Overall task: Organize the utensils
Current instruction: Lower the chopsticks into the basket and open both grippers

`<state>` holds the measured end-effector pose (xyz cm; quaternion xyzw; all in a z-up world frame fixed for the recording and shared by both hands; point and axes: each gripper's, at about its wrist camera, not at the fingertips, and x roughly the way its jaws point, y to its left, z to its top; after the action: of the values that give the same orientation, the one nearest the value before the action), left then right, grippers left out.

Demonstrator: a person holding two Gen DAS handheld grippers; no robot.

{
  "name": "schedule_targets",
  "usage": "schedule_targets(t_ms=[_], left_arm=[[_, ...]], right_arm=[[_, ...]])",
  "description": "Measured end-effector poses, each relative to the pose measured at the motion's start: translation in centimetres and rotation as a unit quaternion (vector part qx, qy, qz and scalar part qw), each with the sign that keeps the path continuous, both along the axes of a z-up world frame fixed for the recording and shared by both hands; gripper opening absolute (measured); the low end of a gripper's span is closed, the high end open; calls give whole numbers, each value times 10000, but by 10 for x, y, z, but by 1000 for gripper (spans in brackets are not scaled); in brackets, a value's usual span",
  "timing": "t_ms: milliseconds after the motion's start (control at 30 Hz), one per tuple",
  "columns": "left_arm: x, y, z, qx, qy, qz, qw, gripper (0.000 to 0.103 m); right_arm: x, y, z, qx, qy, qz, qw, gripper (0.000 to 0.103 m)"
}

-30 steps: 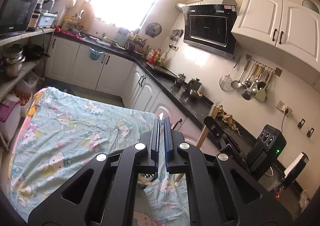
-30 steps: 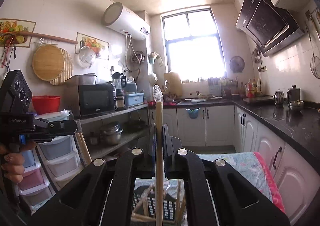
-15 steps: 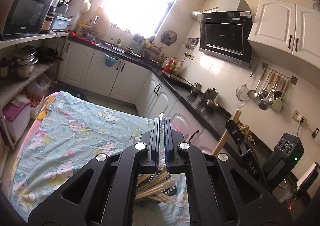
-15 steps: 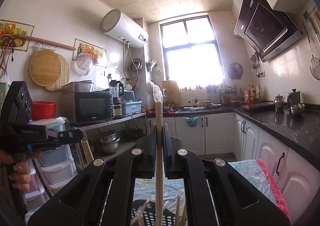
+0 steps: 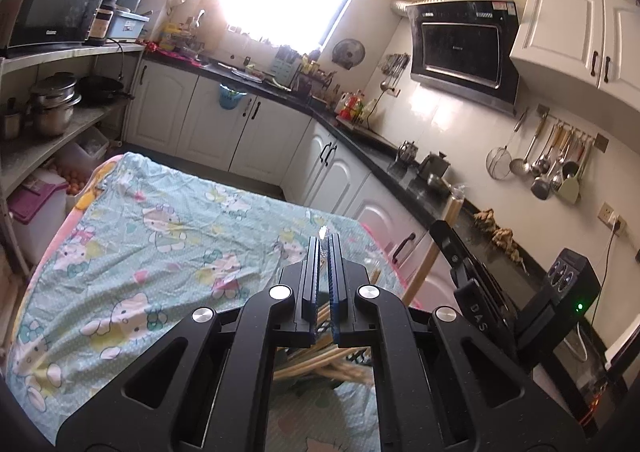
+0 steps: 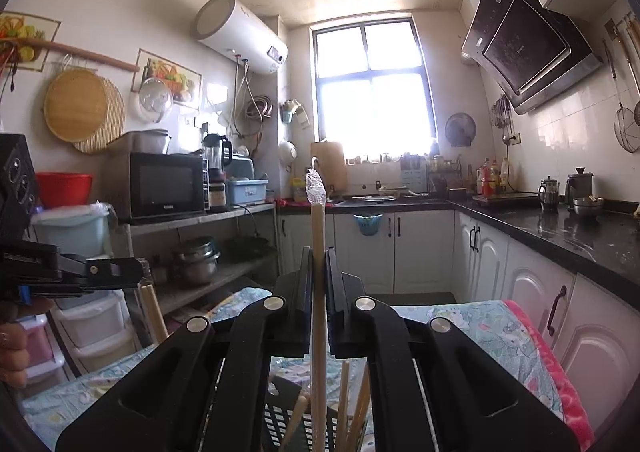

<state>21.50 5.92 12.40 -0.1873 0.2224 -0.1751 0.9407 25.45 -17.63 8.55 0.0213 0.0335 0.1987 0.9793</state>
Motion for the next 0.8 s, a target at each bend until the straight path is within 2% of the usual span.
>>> schedule_targets(t_ms=[233, 333, 500, 567, 667, 800], left_arm=[[-4, -4, -17, 99, 107, -53, 9999, 2], [-4, -3, -22, 110, 160, -50, 9998, 2], [-6, -4, -29, 162, 248, -73, 9995, 3], [-8, -4, -30, 165, 248, -81, 9995, 13], [-12, -4, -29, 180, 242, -60, 9995, 29], [-18, -3, -28, 223, 247, -4, 9994, 38]], right_arm=[[1, -1, -17, 41, 141, -42, 9999, 7], [0, -4, -22, 43, 281, -63, 9996, 17], [-4, -7, -25, 6, 357, -54, 9993, 17], [-8, -9, -25, 6, 377, -31, 9993, 18], [-10, -10, -23, -23, 426, -24, 9991, 28], [-19, -17, -22, 30, 514, 22, 9987, 34]])
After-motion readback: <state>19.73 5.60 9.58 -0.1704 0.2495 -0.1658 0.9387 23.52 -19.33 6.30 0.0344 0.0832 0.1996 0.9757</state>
